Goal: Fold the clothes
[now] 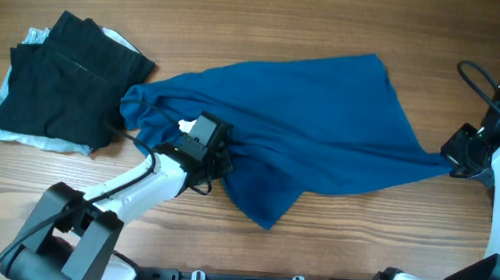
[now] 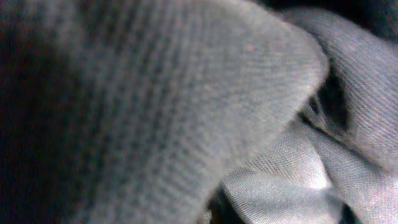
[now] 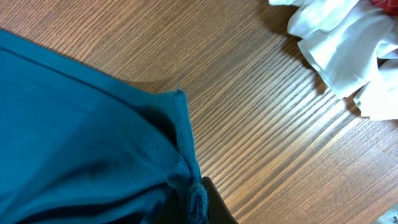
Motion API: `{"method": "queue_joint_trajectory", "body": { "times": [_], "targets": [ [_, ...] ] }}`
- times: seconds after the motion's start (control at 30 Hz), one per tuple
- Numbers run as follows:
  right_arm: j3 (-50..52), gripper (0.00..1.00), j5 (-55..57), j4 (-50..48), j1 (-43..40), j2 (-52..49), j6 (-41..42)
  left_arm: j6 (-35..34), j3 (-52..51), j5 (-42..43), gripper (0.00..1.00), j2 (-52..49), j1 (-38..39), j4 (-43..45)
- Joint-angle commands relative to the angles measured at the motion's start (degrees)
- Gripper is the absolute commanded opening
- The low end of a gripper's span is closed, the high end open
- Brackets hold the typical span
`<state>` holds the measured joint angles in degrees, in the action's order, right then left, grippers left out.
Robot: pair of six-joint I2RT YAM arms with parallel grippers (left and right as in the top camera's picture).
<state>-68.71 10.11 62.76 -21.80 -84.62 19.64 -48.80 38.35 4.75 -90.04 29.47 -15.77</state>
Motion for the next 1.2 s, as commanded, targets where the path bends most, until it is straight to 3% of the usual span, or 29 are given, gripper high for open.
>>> {"method": "queue_joint_trajectory", "body": {
  "times": [0.0, 0.13, 0.2, 0.37, 0.53, 0.77, 1.17],
  "targets": [
    [0.2, 0.04, -0.2, -0.1, 0.1, 0.3, -0.6, -0.1, -2.9, -2.9, 0.04, -3.5, 0.3, 0.6],
    [0.2, 0.04, -1.5, -0.1, 0.1, 0.3, -1.3, 2.1, -2.7, -2.9, 0.04, -2.3, 0.2, -1.5],
    [0.2, 0.04, -5.0, -0.1, 0.1, 0.3, -2.4, 4.2, -0.8, -2.9, 0.04, 1.9, 0.3, -7.5],
    [-0.2, 0.04, -14.1, 0.5, -0.5, 2.4, -5.8, 16.0, 6.9, -2.9, 0.04, 19.8, -0.3, -24.2],
    [-6.3, 0.04, -17.9, 3.4, -4.2, 10.6, -7.0, 20.3, 16.9, -2.7, 0.04, 35.9, -8.9, -34.8],
    [-21.5, 0.04, -17.0, 9.9, -4.5, 22.7, -7.0, 26.1, 29.2, -0.3, 0.04, 46.8, -20.8, -35.7],
    [-40.3, 0.04, -10.7, 14.1, -4.5, 27.5, -2.3, 25.7, 48.4, -0.3, 0.04, 47.8, -23.8, -35.5]
  ]
}}
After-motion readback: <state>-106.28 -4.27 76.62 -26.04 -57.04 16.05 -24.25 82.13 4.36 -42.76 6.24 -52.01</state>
